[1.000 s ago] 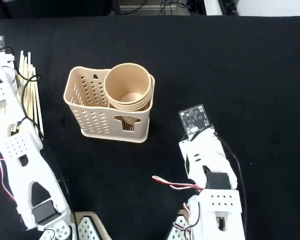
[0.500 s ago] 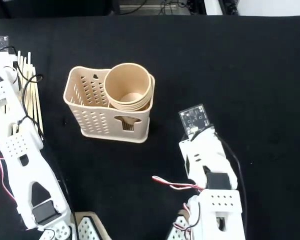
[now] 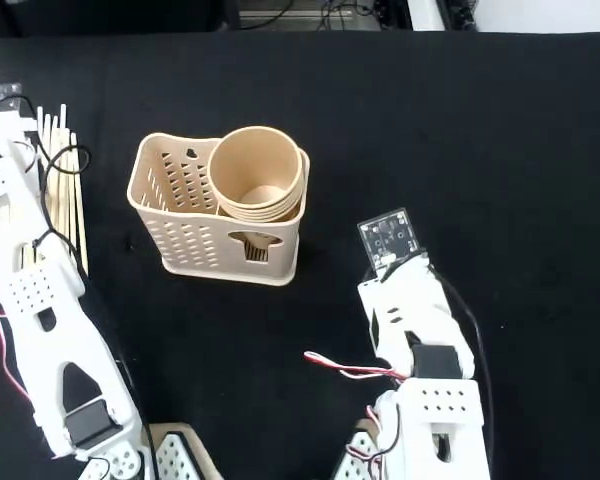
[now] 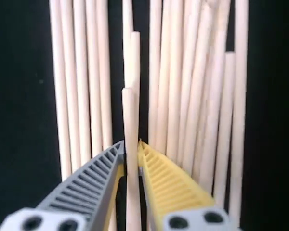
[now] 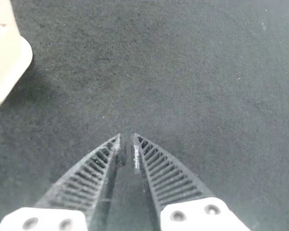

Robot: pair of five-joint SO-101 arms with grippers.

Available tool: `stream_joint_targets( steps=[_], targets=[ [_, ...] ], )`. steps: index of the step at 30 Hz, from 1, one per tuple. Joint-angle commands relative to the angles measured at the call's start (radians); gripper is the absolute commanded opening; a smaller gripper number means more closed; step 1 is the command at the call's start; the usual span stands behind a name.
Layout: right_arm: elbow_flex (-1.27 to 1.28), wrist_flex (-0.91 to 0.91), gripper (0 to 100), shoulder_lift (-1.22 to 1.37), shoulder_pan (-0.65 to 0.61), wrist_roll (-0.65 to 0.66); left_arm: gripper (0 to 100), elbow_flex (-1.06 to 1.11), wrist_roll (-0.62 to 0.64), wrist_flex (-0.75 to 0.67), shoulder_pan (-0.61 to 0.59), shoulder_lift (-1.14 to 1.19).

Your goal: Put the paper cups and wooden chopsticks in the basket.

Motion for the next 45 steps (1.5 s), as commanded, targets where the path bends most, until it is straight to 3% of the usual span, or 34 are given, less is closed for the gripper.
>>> stream_joint_targets(
  steps=[1,17,21,29,36,45],
  targets=[
    [-0.005,-0.017,4.3,-0.004,-0.012,0.006,3,-0.022,0.046,0.054,0.021,-0.135],
    [-0.005,-0.015,4.3,-0.004,-0.012,0.006,3,0.028,0.167,0.109,-0.042,-0.417],
    [-0.005,-0.015,4.3,-0.004,-0.012,0.006,3,0.248,0.167,0.109,-0.041,-0.574],
    [-0.004,-0.015,4.3,-0.004,-0.012,0.006,3,0.894,0.160,0.103,0.064,-1.003],
    [-0.004,-0.015,4.3,-0.004,-0.012,0.006,3,1.164,0.166,0.086,0.185,-1.405],
    [-0.004,-0.015,4.3,-0.004,-0.012,0.006,3,1.730,0.167,-0.249,0.294,-1.947]
  ],
)
